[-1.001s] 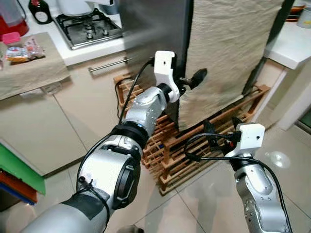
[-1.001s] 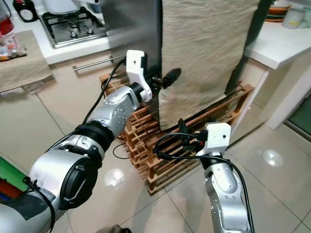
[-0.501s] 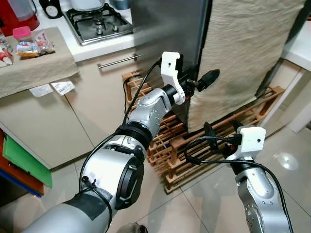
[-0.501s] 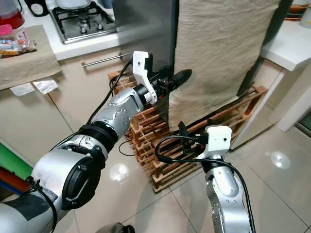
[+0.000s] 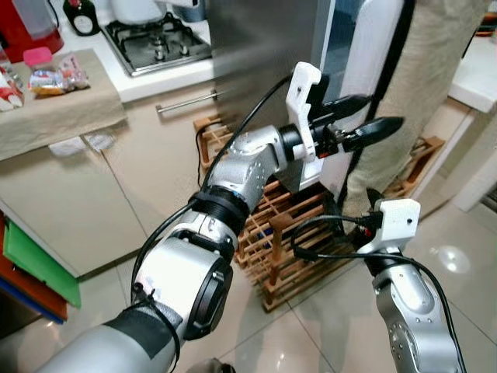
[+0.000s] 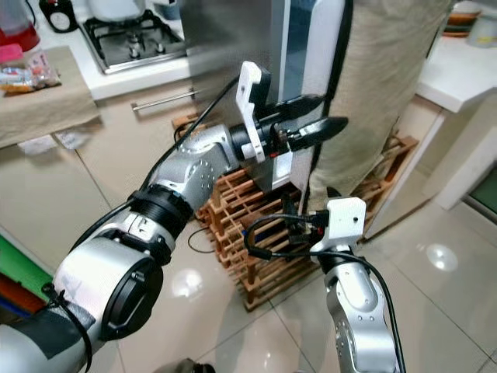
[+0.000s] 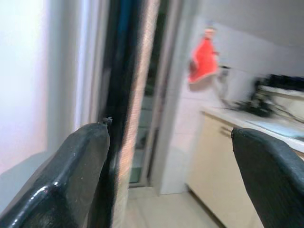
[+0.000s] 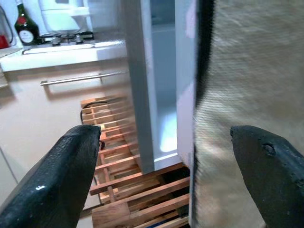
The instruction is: Restocking fridge
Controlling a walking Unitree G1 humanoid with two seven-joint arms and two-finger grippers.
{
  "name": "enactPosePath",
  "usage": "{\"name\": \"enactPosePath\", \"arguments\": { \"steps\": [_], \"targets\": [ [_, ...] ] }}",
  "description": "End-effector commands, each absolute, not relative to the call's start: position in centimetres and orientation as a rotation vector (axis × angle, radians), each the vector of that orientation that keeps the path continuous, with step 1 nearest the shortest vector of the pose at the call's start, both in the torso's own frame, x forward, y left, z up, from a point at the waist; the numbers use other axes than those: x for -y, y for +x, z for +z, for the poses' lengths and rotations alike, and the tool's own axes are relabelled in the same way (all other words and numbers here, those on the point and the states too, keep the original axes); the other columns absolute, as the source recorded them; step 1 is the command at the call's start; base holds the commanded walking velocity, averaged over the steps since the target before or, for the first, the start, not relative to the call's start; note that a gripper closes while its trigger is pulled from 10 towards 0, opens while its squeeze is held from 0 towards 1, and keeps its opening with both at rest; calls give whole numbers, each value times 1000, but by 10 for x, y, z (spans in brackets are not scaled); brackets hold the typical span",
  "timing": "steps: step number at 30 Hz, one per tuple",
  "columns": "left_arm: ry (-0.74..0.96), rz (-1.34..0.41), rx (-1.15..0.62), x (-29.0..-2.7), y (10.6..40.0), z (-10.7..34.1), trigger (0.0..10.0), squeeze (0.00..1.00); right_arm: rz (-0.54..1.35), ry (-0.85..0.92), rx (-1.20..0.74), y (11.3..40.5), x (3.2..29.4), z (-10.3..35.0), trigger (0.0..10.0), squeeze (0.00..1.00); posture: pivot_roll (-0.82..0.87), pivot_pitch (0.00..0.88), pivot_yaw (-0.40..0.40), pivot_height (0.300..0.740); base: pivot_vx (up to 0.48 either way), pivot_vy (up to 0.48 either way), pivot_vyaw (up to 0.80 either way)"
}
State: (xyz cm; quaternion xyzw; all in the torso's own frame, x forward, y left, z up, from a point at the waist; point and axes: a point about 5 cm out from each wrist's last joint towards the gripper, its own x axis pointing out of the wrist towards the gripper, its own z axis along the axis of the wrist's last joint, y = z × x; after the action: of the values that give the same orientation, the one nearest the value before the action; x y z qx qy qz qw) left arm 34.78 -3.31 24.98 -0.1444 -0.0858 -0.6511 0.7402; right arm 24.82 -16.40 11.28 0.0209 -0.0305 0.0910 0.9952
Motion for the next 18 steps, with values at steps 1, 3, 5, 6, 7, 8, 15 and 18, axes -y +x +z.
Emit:
{"name": "enactPosePath", "arguments": {
  "steps": [1, 3, 5, 6, 7, 8, 15, 18],
  "targets": [
    [-540, -1623, 160, 98, 296, 238, 10000, 0, 191, 45, 35, 245, 164, 108, 10000, 0, -192, 0, 74, 740, 0, 0, 0],
    [-499, -1593, 198, 72, 295, 239, 10000, 0, 212, 39, -10, 239, 165, 99, 10000, 0, -191, 0, 73, 740, 0, 0, 0],
    [-473, -1508, 195, 46, 302, 233, 10000, 0, 224, 45, -29, 236, 164, 96, 10000, 0, -179, 0, 72, 740, 0, 0, 0],
    [-463, -1477, 190, 36, 304, 231, 10000, 0, 227, 48, -36, 235, 164, 95, 10000, 0, -179, 0, 72, 740, 0, 0, 0],
    [-463, -1477, 190, 36, 304, 231, 10000, 0, 227, 48, -36, 235, 164, 95, 10000, 0, -179, 0, 72, 740, 0, 0, 0],
    [-437, -1405, 189, 14, 309, 227, 10000, 0, 234, 50, -42, 233, 165, 93, 10000, 0, -168, 0, 71, 740, 0, 0, 0],
    [-232, -783, 130, -95, 328, 192, 10000, 0, 298, 66, -59, 229, 162, 91, 10000, 0, -114, 0, 53, 740, 0, 0, 0],
    [-201, -420, 109, -133, 336, 173, 10000, 0, 342, 89, -18, 240, 150, 101, 10000, 0, -103, 0, 46, 740, 0, 0, 0]
  ]
}}
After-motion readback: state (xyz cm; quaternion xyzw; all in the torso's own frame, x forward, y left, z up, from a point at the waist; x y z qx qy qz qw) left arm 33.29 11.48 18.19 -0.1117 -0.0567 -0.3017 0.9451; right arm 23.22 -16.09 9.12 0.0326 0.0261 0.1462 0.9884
